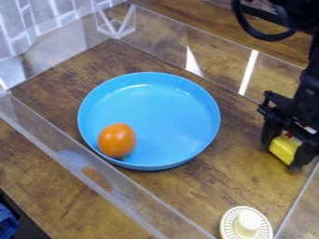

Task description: Put the yellow brick in the blue tray

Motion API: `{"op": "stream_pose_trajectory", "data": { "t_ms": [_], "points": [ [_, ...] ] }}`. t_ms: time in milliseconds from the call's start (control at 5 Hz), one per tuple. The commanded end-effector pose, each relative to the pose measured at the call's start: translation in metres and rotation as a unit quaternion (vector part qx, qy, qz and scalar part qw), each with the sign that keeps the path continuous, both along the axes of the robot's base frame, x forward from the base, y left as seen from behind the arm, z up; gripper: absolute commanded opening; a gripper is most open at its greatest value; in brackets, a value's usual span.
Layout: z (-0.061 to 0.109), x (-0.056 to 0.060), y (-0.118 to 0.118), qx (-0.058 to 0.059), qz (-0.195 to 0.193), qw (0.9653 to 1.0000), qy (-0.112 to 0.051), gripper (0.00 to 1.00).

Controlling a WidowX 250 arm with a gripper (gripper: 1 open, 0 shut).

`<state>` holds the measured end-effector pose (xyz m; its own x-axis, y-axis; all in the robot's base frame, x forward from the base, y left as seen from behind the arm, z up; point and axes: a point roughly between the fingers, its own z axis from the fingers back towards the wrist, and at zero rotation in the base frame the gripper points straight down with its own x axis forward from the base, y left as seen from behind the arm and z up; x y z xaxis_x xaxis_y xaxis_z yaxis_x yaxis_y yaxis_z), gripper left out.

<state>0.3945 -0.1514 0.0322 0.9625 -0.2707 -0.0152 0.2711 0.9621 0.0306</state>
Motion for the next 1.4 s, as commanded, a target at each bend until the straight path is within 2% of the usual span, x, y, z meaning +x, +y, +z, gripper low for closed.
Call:
{"op": "stream_pose_trajectory", "data": {
  "t_ms": [0, 200, 600, 800, 1000, 1200],
  "points": [
    [0.035, 0.021, 0.009, -0.01, 0.01, 0.9992, -0.037, 0.0],
    [0.034, 0.025, 0.009, -0.008, 0.006, 0.9994, -0.032, 0.0],
    [0.07, 0.013, 0.02, -0.007, 0.003, 0.9983, -0.057, 0.0],
    [0.109, -0.005, 0.039, -0.004, 0.01, 0.9961, -0.088, 0.0],
    [0.132, -0.027, 0.054, -0.003, 0.02, 0.9929, -0.117, 0.0],
    [0.131, -0.055, 0.079, -0.002, 0.041, 0.992, -0.119, 0.0]
  ]
}}
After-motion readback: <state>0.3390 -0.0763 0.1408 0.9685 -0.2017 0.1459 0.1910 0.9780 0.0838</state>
